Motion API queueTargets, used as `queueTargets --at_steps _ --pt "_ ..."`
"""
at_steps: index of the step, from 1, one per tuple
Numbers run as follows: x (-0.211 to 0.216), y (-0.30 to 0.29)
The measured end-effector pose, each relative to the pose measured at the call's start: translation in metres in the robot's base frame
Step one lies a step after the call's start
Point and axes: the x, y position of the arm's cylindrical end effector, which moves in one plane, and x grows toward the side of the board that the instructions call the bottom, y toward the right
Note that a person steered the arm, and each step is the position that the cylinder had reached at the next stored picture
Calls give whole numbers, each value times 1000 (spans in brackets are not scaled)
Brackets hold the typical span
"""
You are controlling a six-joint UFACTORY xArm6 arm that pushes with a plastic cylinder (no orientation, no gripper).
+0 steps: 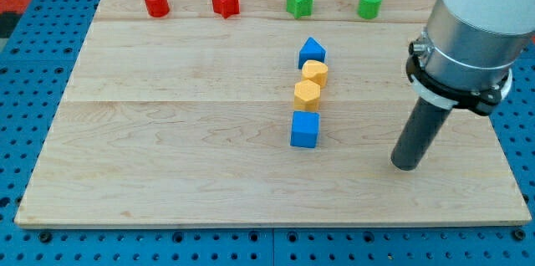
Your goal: Slide blue triangle vertically below the red star
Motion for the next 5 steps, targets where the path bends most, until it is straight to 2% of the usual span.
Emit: queueTargets --at_steps 2,3,5 --pt "-74 -12" --pt "-125 9" --pt "-159 10"
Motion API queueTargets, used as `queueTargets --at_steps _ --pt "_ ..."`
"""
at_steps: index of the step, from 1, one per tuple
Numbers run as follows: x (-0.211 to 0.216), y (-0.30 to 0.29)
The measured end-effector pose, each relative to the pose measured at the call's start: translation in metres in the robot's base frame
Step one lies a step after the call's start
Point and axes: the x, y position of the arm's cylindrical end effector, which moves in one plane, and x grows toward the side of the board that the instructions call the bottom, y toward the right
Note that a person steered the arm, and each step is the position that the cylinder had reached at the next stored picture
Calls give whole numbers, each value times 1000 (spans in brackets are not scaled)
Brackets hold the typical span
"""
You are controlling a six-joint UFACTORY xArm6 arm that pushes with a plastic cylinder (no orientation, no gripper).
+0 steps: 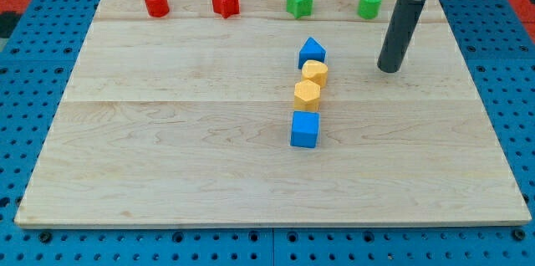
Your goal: Slide blue triangle vertically below the red star
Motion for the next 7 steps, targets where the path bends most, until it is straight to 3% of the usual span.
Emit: queueTargets --at_steps 3,5,7 --pt "-5 0" --pt "-27 55" --pt "-22 -59"
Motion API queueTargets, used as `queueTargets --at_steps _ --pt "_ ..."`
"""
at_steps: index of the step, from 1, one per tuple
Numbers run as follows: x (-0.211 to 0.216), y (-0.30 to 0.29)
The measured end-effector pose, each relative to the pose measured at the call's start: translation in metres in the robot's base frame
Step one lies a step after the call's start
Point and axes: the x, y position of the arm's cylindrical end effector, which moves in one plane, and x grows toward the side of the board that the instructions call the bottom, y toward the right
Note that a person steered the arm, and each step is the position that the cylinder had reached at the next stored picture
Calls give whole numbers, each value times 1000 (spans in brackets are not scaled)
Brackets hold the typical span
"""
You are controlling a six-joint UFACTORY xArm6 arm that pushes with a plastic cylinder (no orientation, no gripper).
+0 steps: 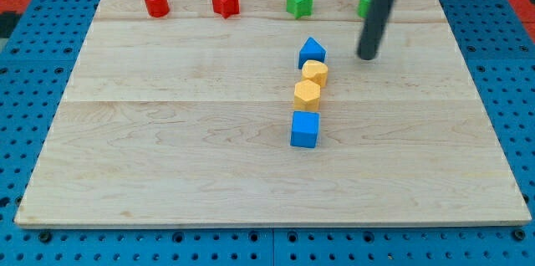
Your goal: Slide blue triangle vertically below the red star
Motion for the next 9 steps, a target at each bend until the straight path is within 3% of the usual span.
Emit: queueTargets --at_steps 1,2,5,9 --pt "10 -40" --pt "14 -42" --pt "14 -189" --pt "2 -210"
